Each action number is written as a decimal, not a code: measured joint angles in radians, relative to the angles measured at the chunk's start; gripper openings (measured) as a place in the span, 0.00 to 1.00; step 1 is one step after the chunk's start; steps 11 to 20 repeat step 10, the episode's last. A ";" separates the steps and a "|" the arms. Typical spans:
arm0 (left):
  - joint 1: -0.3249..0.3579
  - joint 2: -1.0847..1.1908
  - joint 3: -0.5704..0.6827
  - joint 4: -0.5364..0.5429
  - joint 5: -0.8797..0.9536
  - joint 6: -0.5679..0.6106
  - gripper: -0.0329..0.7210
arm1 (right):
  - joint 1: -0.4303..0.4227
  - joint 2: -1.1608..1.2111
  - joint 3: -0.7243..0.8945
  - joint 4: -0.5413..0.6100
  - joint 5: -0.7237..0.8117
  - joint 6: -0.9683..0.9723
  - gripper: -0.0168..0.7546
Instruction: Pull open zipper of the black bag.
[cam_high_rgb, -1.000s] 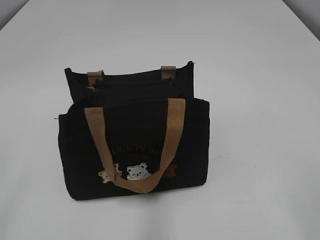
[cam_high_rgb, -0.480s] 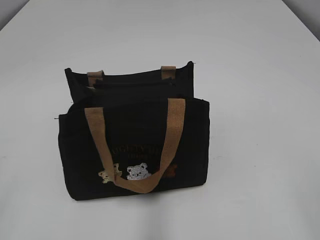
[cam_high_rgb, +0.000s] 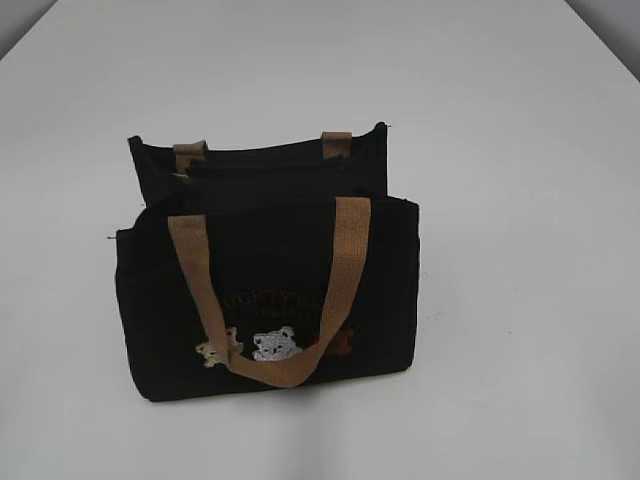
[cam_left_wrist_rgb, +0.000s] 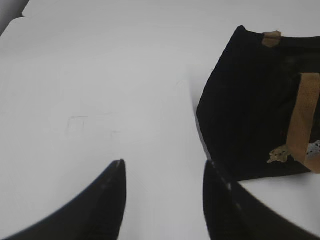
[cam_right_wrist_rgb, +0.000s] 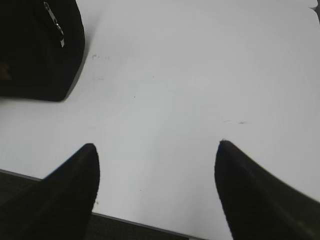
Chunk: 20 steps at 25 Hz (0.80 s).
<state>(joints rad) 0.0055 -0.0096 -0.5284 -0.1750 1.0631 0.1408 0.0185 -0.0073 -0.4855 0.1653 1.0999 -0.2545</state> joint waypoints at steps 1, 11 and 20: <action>-0.005 0.000 0.000 0.000 0.000 0.000 0.53 | 0.000 0.000 0.000 0.000 0.000 0.000 0.74; -0.020 0.000 0.000 0.000 0.000 0.000 0.38 | 0.000 0.000 0.000 0.000 0.000 0.000 0.74; -0.020 0.000 0.000 0.000 0.000 0.000 0.38 | 0.000 0.000 0.000 0.000 0.000 0.000 0.74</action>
